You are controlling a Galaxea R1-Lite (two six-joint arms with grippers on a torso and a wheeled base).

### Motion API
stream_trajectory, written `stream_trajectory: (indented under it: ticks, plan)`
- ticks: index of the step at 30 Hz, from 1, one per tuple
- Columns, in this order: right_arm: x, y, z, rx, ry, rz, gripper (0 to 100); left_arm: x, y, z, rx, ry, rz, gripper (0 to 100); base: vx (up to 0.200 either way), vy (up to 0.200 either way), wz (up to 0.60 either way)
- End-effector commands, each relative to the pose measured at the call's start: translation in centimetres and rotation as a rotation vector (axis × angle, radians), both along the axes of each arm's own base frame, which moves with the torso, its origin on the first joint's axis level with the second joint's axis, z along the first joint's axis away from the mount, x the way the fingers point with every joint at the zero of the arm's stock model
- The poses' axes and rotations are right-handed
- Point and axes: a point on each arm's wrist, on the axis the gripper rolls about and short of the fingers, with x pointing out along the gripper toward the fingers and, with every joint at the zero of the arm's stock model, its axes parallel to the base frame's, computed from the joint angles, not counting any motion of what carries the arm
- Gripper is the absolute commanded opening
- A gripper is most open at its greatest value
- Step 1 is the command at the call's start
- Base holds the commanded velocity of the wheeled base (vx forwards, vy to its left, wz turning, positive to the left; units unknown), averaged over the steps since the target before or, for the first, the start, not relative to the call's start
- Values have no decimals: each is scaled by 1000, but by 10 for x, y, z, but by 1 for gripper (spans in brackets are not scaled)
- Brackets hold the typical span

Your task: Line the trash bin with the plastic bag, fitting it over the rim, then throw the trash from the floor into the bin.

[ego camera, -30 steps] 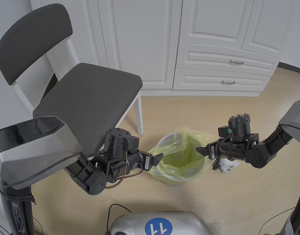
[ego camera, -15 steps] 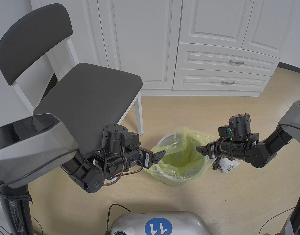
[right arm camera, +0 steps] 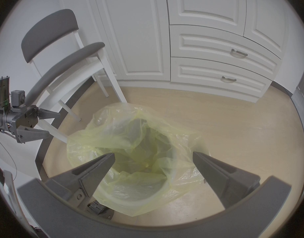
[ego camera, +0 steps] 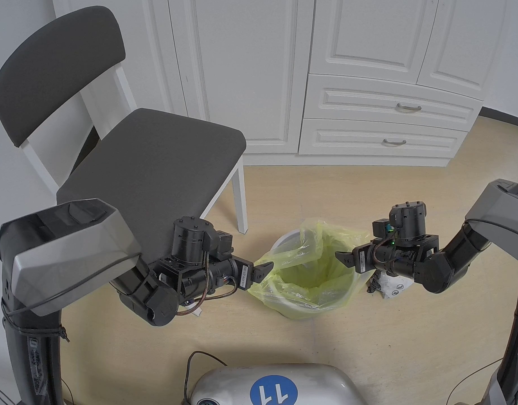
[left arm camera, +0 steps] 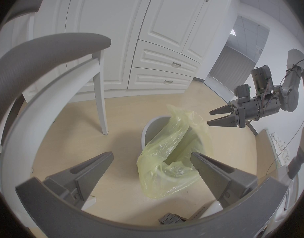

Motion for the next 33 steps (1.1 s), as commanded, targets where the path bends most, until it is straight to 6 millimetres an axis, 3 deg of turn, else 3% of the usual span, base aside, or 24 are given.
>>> stream_trajectory:
  ticks: [1,10,21,24,30,33]
  plan:
    - [11,-1,-25,-17,45,-13,100,8,0,-21,16,31,-2,100,0,0,0]
    - [30,-16,-27,-7,23,-69,100,17,-26,-31,8,15,-54,100,0,0,0]
    - [48,-17,-41,47,27,-116,100,12,-40,-46,62,22,-98,100,0,0,0]
    - [53,-18,-46,59,30,-127,100,18,-46,-55,90,20,-110,100,0,0,0]
    - [62,-17,-49,96,24,-152,100,37,-49,-52,112,0,-66,100,0,0,0]
    - [69,-19,-48,134,12,-179,100,57,-44,-54,129,-13,7,100,0,0,0]
